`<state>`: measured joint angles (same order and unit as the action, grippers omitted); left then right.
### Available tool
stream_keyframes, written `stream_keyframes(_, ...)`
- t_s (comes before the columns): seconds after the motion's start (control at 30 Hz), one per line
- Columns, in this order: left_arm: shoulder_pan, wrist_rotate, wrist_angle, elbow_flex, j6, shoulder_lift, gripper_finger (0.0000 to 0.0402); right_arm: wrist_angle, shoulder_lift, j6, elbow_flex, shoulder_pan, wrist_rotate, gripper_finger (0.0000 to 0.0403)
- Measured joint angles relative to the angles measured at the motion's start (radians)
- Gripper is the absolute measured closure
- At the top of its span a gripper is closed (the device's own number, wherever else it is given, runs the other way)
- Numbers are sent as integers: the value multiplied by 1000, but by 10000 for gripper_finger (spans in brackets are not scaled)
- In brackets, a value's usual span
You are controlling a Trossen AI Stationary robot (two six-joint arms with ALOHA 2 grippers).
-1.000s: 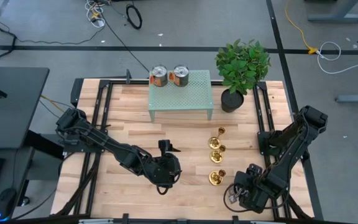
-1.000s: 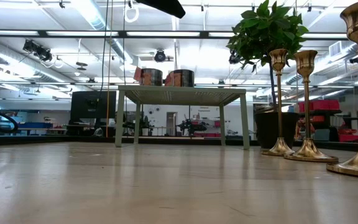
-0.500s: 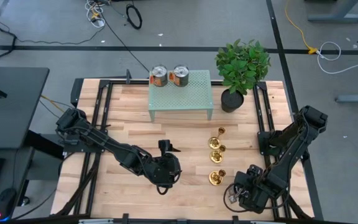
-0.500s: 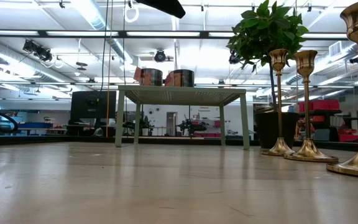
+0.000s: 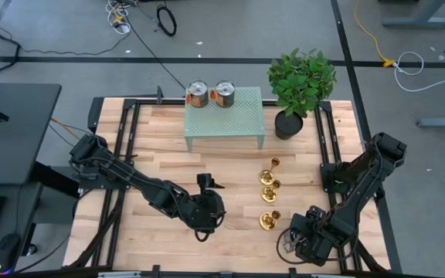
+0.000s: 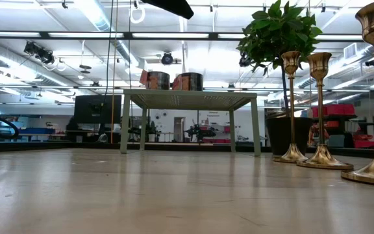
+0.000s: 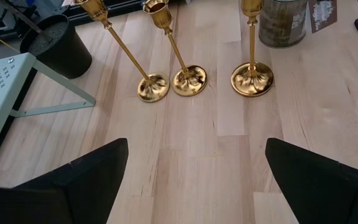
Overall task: Pick & Place candle stick holders
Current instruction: Put the silver scented candle on the shelf aligned with the other silver scented candles
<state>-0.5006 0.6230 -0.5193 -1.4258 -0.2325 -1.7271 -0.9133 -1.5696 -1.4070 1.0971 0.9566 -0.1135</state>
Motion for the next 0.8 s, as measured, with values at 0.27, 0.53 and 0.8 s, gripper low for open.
stream_keyframes(0.27, 0, 0, 0, 0, 0, 0, 12, 84, 0, -34, -87, 0, 21, 3)
stream_keyframes(0.53, 0, 0, 0, 0, 0, 0, 12, 112, 0, -32, -113, 0, -11, 3)
stream_keyframes(0.8, 0, 0, 0, 0, 0, 0, 12, 111, 0, -14, -113, 0, -63, 3)
